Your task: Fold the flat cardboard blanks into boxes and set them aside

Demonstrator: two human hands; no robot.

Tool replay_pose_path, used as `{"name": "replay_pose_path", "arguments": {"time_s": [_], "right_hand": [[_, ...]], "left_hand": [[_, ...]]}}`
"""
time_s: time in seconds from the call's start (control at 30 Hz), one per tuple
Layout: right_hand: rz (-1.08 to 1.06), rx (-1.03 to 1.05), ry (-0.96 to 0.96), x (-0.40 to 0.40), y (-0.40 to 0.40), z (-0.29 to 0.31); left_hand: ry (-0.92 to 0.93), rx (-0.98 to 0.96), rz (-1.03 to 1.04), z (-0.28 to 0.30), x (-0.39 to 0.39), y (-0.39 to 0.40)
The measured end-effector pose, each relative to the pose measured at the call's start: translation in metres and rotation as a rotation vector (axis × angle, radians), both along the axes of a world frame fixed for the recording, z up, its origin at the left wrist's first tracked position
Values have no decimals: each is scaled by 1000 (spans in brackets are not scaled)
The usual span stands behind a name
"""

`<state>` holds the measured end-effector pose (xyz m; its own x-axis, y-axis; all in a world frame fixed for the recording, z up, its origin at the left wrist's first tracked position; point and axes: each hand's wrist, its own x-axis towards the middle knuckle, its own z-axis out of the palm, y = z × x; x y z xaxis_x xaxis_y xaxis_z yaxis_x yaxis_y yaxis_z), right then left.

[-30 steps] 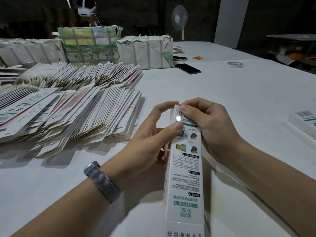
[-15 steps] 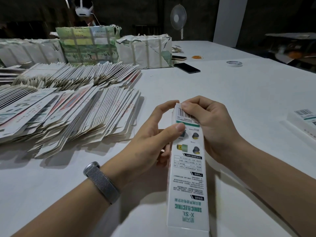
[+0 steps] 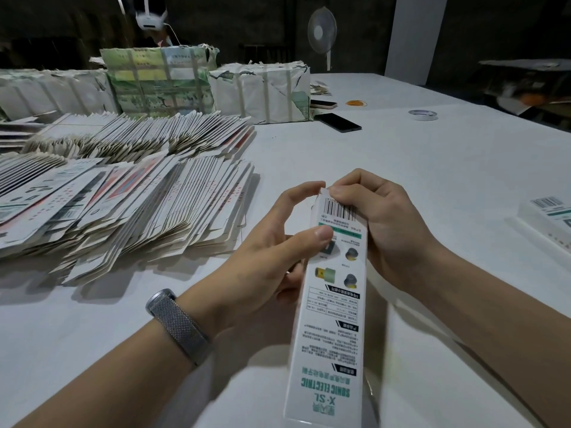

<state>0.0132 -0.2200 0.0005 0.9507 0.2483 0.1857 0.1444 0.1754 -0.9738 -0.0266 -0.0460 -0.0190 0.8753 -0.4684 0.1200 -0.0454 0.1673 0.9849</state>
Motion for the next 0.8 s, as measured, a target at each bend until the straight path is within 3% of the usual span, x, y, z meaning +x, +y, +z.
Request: {"name": "replay_pose_path", "arguments": {"time_s": [0.43,0.8], "right_hand": [[54,30,11,-1,-1,-3],[116,115,-5,-8,4,-2]], "left_hand": [[-65,-99,-38,-2,4,3],[-69,-192,68,-3,8,1]]}}
